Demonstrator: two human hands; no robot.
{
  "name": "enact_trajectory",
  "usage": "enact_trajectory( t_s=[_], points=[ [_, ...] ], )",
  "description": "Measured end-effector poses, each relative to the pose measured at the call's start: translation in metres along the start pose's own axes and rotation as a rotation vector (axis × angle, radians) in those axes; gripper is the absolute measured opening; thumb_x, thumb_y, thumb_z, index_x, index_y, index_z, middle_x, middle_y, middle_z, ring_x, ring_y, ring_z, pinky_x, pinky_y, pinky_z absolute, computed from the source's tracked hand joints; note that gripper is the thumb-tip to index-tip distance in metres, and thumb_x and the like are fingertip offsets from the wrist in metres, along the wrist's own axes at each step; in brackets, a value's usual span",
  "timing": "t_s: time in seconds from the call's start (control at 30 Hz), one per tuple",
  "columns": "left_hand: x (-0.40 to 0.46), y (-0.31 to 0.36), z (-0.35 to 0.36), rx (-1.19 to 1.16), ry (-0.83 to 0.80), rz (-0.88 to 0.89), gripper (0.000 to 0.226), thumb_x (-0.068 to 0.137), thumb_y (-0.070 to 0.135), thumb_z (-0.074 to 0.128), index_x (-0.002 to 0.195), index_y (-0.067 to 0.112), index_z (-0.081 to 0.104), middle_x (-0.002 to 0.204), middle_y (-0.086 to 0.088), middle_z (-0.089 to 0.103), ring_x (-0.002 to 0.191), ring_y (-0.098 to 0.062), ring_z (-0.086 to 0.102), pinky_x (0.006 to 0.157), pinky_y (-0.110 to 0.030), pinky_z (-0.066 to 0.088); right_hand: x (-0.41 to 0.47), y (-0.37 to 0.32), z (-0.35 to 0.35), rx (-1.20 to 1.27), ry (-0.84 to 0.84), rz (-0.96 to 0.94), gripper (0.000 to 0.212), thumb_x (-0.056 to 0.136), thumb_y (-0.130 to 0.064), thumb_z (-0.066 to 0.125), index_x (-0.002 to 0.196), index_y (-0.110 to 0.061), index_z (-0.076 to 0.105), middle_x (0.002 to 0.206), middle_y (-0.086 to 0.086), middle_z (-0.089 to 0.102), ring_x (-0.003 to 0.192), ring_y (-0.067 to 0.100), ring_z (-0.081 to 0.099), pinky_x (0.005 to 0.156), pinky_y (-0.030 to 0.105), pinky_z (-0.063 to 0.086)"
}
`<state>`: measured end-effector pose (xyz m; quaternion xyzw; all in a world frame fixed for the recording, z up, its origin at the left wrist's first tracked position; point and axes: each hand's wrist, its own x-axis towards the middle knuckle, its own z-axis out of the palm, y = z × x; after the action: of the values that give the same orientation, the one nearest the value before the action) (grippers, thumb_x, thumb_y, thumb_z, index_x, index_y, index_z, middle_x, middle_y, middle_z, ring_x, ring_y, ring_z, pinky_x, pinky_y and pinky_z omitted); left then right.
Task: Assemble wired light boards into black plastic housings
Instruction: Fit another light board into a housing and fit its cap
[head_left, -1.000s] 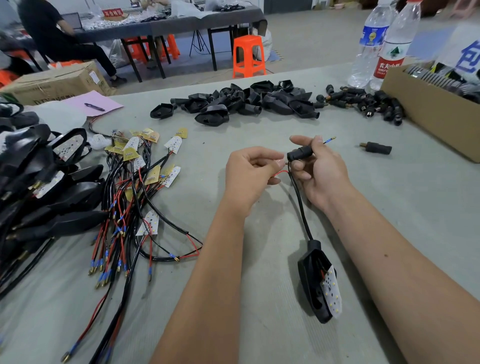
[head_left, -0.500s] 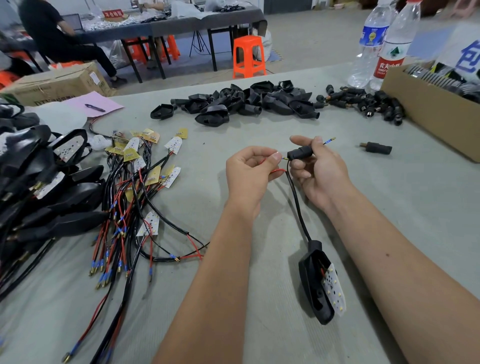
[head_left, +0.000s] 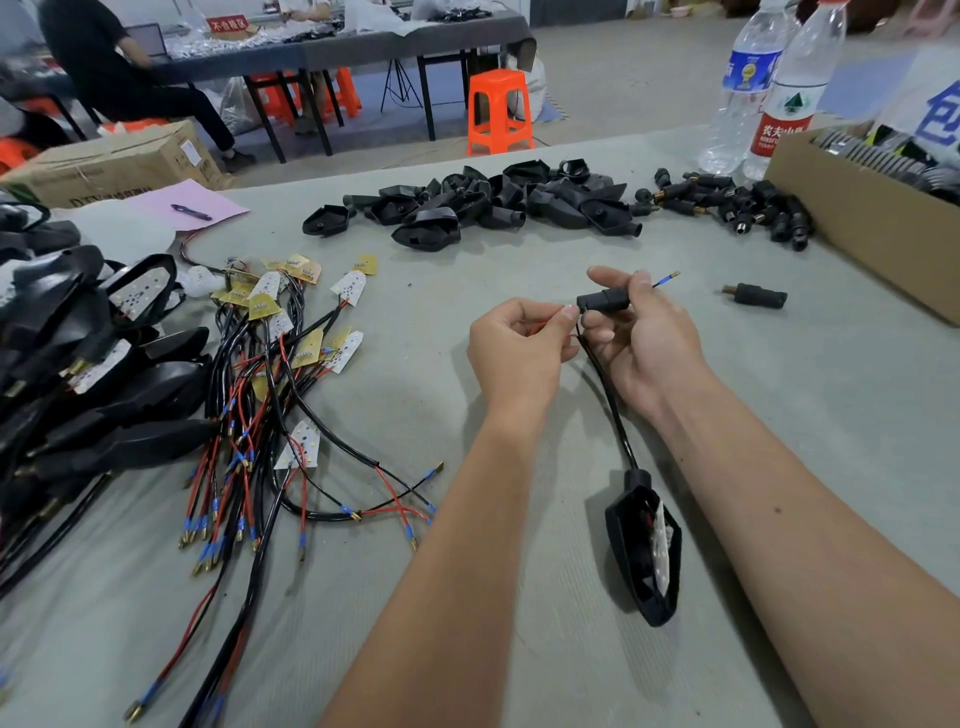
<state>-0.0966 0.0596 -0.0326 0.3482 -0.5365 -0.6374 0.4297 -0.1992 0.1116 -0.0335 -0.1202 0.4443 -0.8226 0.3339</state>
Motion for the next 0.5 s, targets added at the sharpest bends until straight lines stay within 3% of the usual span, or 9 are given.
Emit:
enact_trajectory(
  t_s=[0.27,0.37,0.5],
  points=[
    [0.006,0.009,-0.013,0.024,-0.181,-0.101,0.012,0.092,-0.002,0.068,0.09,0.004,0.078,0.083,-0.005,0.073,0.076,-0.01,0.068,0.075,-0.024,0.06,0.001,0.001,0.0,-0.056,0.047,-0.031,0.045,0.113,-0.03,0.036,0.1,-0.005,0.071,0.078,0.009,0.056,0.05,0.014,0.056,0.042,0.021,0.038],
    [0.007,0.008,-0.014,0.063,-0.122,-0.089,0.012,0.091,0.0,0.07,0.093,0.006,0.08,0.08,-0.001,0.072,0.07,-0.005,0.066,0.065,-0.019,0.055,-0.001,0.002,-0.001,-0.099,-0.007,-0.05,0.044,0.113,-0.03,0.038,0.101,-0.005,0.072,0.067,0.003,0.06,0.051,0.015,0.054,0.042,0.022,0.036],
    [0.007,0.009,-0.017,0.01,-0.036,-0.078,0.013,0.087,-0.001,0.075,0.097,0.006,0.072,0.077,-0.005,0.074,0.061,-0.006,0.066,0.061,-0.02,0.054,-0.003,0.002,0.0,-0.138,-0.043,-0.057,0.042,0.112,-0.029,0.041,0.101,-0.006,0.074,0.07,0.004,0.061,0.052,0.015,0.053,0.043,0.022,0.036]
  ],
)
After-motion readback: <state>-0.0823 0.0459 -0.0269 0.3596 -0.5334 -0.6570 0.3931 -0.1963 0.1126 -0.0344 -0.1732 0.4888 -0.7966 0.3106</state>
